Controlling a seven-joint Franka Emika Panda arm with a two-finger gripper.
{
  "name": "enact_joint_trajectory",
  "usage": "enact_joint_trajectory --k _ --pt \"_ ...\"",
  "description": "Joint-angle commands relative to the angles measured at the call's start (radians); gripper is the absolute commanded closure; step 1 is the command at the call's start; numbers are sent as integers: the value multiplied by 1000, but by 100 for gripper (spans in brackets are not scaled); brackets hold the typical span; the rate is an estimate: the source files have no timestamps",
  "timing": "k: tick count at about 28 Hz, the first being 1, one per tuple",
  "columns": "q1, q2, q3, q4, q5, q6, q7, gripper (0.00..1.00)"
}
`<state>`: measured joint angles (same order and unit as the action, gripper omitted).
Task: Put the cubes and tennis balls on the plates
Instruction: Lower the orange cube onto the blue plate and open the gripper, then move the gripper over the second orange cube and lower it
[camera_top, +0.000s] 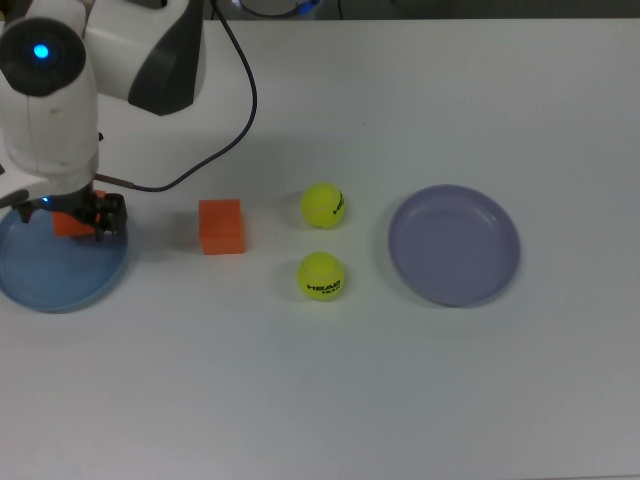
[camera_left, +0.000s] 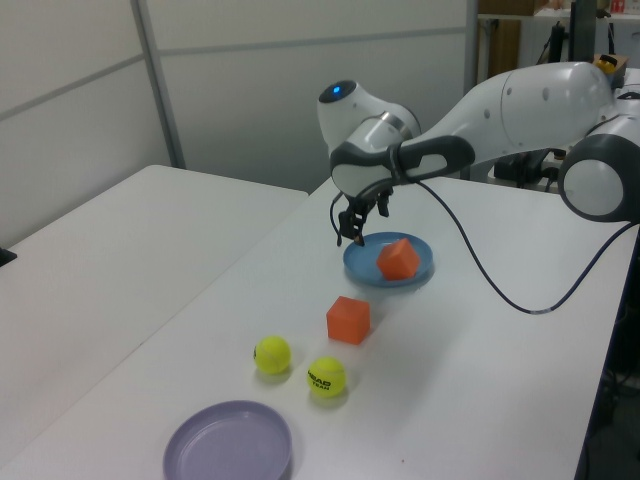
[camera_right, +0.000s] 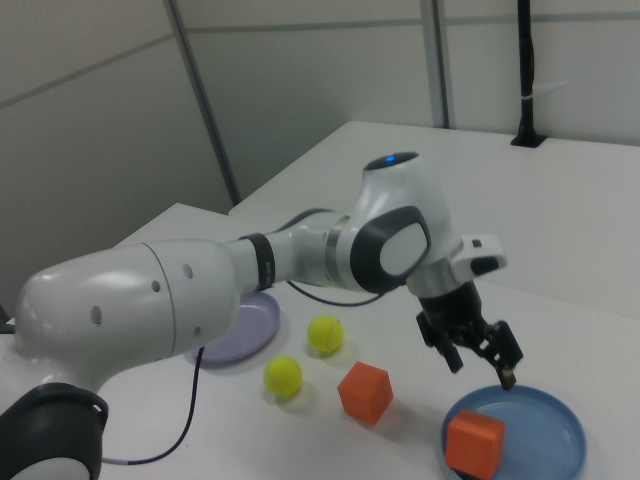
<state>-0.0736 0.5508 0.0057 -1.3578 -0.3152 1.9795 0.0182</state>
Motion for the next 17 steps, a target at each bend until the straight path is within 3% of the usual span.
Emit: enact_joint_trajectory --k 1,12,17 --pt "12 -75 7 -12 33 -86 -47 0" --pt "94 -97 125 -20 18 -326 -38 0" --pt "129 -86 137 -47 16 -326 -35 0"
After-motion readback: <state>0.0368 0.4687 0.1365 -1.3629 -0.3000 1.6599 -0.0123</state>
